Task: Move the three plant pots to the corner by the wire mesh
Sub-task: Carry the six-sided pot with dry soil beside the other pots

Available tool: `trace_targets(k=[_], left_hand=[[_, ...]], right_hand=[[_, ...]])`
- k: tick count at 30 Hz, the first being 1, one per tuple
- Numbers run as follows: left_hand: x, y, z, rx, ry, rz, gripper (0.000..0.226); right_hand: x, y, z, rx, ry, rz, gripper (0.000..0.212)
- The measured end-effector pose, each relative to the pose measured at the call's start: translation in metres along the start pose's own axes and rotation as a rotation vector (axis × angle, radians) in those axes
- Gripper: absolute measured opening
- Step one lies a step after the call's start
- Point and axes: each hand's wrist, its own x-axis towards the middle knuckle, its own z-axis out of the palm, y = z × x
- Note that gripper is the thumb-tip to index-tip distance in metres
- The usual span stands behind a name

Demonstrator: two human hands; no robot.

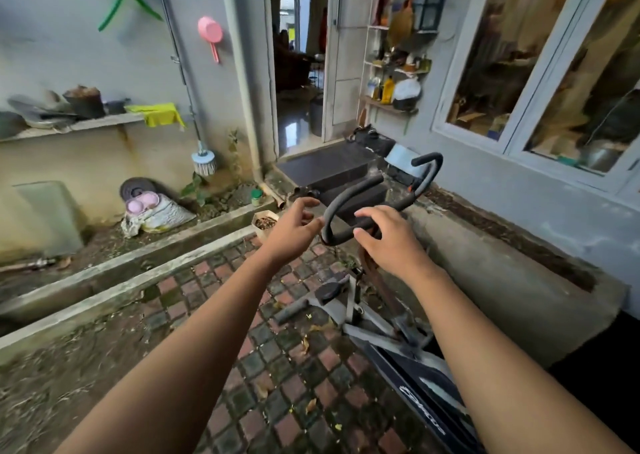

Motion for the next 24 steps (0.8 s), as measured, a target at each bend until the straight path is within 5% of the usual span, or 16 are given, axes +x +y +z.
trace_targets(k=[9, 16, 19, 24], left_hand=[[0.159, -0.05, 0.059, 0.088, -0.204, -0.035, 0.047], [0.183, -0.077, 0.064, -0.314, -0.299, -0.169, 0.026], [0.192, -0.077, 0.059, -0.407, -0.384, -0.177, 0.031], [0.21, -0.093, 0.046, -0.51, -0.533, -0.208, 0.035]], right_hand=[[0.172, 0.06, 0.022, -0.24, -0.126, -0.084, 0.046], [0.239, 0.1, 0.02, -0.477, -0.332, -0.286, 0.055], [0.256, 0.102, 0.021, -0.493, -0.353, -0.399, 0.043], [0.288, 0.093, 0.029, -0.551, -0.591, -0.38, 0.055]])
